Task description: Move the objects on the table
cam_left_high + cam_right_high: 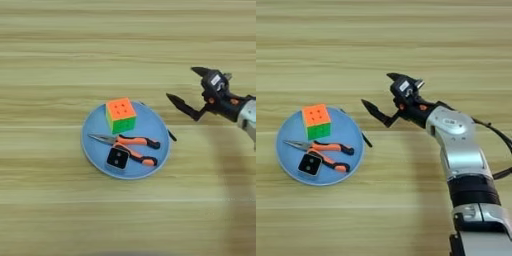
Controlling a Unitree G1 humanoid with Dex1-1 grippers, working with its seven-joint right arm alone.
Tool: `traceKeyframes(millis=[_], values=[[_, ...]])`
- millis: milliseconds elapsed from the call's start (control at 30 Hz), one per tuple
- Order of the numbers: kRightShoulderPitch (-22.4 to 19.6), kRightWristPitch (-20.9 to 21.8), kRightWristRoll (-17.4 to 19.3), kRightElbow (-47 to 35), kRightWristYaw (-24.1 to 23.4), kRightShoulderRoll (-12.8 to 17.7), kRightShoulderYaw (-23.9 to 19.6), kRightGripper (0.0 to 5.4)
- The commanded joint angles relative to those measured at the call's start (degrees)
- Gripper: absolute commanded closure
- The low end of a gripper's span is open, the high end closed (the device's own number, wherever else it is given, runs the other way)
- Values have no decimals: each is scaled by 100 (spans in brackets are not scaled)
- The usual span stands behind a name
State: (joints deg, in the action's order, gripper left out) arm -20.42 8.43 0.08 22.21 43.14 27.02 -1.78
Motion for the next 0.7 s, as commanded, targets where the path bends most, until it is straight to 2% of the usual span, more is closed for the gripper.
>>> traceKeyframes(millis=[33, 500, 700], values=[[-420, 478, -350, 80, -445, 106, 120, 4], [-417, 1099, -996, 605, -912, 54, 571, 4], [-376, 1245, -1112, 709, -958, 32, 702, 4]])
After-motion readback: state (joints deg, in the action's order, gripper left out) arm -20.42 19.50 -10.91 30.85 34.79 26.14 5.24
